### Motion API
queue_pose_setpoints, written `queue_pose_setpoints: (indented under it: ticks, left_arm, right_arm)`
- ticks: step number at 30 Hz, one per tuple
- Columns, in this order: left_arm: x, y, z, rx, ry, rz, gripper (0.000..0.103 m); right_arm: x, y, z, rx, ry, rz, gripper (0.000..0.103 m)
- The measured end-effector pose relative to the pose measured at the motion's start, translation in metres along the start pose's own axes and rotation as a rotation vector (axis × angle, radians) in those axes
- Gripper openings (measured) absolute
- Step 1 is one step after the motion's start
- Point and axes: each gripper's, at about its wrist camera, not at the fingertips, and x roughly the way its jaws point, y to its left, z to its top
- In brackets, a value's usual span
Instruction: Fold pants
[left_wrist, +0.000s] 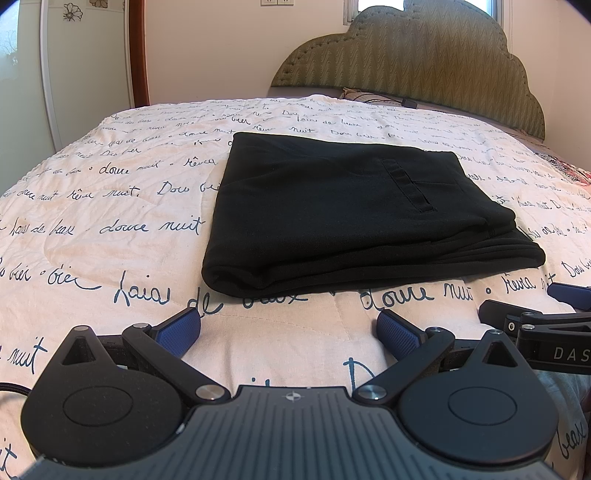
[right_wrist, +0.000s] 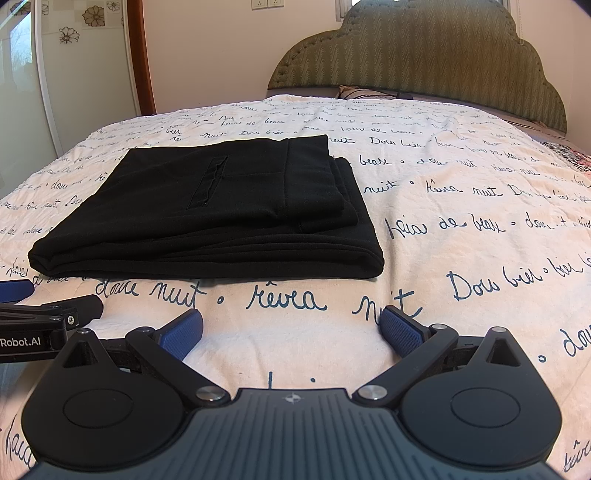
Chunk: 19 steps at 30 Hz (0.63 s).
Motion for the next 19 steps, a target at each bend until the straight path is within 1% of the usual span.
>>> queue_pose_setpoints:
  ticks: [6, 10, 14, 16, 19]
  left_arm:
    - [-0.0009, 0.0029, 0.0001, -0.010, -0.015, -0.013, 0.103]
    - [-0.0026, 0.0055, -0.0003, -0.031, -0.033, -0.001, 0.097]
    - [-0.0029, 0.0034, 0.0000, -0.018, -0.039, 0.011, 0.094]
    - [-0.0029, 0.0030, 0.0000, -0.014, -0.039, 0.013, 0.095]
    - [-0.0012, 0.0052, 0.0007, -0.023, -0.024, -0.003, 0.100]
  right_arm:
    - [0.0000, 0.0001, 0.0001, 0.000, 0.000, 0.000, 0.103]
    - [0.0000, 0.0000, 0.0000, 0.000, 0.000, 0.000, 0.103]
    - [-0.0001, -0.0001, 0.0000, 0.001, 0.000, 0.001, 0.103]
    - [-0.0001, -0.0001, -0.0001, 0.001, -0.001, 0.001, 0.103]
    - [-0.0004, 0.0008, 0.0003, 0.002, -0.001, 0.002, 0.103]
